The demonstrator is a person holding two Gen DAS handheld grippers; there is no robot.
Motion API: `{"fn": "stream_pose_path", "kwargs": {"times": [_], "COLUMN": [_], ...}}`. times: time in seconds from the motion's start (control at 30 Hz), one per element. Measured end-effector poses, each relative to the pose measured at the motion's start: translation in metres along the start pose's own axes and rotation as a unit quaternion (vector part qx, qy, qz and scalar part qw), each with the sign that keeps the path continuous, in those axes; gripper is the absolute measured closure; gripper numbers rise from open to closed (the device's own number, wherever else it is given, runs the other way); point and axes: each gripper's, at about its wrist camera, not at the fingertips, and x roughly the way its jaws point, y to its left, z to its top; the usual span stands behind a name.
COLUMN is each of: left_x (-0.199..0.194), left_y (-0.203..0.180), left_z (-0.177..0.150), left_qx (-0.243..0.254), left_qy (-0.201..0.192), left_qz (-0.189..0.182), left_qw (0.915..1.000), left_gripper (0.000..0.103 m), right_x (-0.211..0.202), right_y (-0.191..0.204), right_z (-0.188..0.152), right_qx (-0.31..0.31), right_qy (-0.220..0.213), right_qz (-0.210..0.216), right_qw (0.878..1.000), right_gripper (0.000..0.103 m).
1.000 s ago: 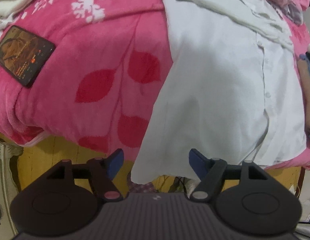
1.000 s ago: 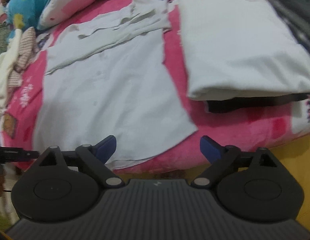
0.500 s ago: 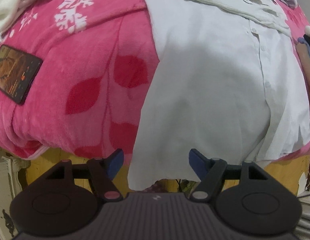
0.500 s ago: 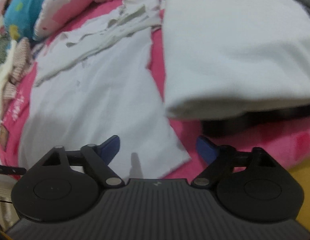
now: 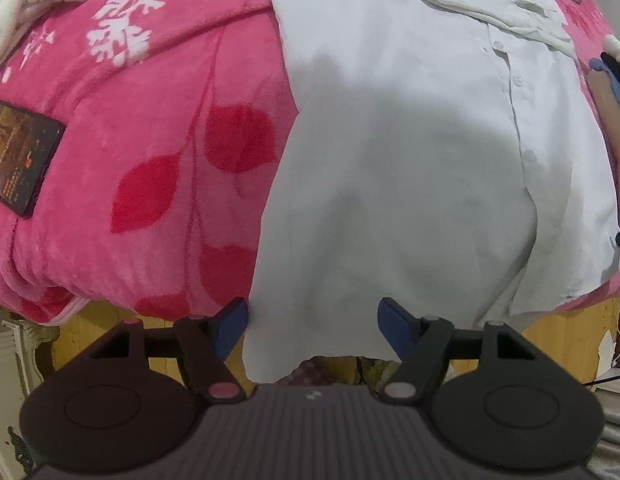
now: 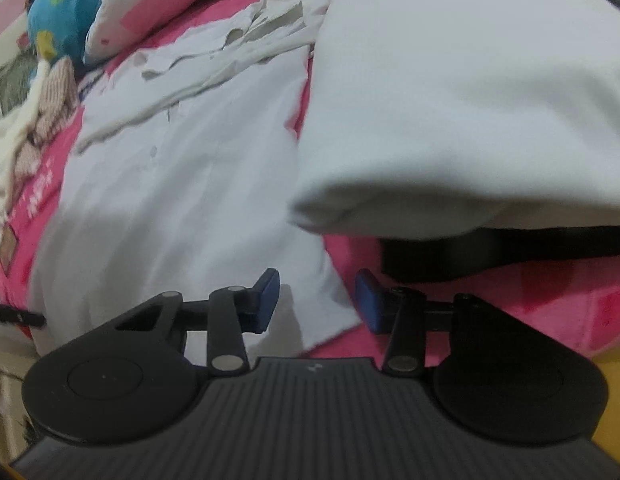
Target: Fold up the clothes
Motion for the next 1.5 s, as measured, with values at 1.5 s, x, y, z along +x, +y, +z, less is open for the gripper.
{"fn": "stream_pose_path", "kwargs": {"times": [1.5], "left_x": [0.0], "left_y": [0.022], "left_z": [-0.008], "left_qx": [0.038], "left_qy": [0.001], "left_qz": [-0.069], "left_qw": [0.9969], "left_gripper": [0.049], "right_x": [0.008], "right_y": [-0.021], "right_z": [-0.006], "right_qx": [0.144], "right_qy": [0.08], "right_qz": [0.086], "right_qw": [0.983], "right_gripper": [0.066]}}
